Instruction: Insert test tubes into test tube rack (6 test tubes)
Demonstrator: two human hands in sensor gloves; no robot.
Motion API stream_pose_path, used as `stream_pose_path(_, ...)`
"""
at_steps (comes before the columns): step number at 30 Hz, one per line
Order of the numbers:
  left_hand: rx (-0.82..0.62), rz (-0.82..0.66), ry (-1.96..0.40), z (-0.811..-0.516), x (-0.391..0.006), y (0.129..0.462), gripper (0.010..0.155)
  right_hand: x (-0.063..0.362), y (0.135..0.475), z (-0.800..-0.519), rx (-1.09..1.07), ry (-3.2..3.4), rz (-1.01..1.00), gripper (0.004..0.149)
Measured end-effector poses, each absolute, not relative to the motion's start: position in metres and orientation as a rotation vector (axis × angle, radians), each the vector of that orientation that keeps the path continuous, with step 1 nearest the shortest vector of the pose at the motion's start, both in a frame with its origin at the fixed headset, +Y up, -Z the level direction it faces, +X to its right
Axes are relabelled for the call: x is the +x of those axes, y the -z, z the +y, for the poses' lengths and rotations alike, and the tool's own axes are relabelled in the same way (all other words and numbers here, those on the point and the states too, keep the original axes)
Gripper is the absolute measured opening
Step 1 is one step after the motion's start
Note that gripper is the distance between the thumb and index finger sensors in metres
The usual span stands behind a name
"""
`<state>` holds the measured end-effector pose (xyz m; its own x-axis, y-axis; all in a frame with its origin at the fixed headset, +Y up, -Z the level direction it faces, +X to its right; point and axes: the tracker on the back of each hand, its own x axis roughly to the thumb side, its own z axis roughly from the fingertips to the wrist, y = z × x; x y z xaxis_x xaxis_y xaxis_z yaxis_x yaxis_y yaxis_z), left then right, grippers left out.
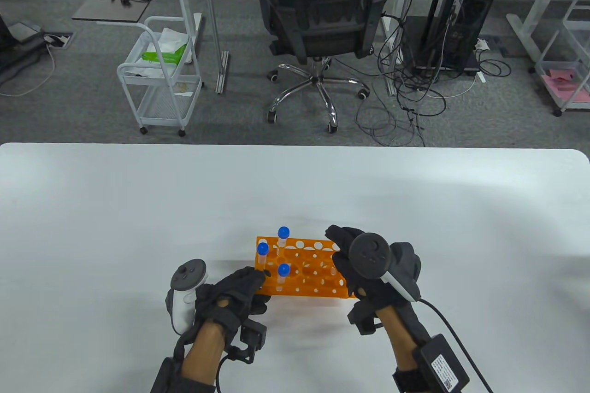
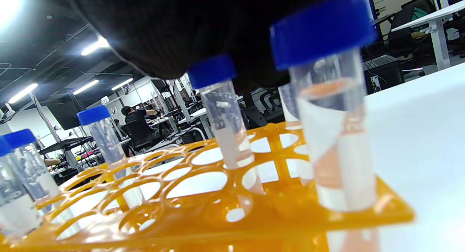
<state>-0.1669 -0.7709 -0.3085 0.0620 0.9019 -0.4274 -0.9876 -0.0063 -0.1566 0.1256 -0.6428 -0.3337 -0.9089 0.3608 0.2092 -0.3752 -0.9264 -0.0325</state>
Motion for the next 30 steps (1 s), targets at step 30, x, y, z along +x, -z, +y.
stream_pose_path(30,-0.444,0.284,-1.548,-0.772,-0.182,0.309,0.042,0.210,0.359,-0.705,-0.134,-2.359,0.270,0.057)
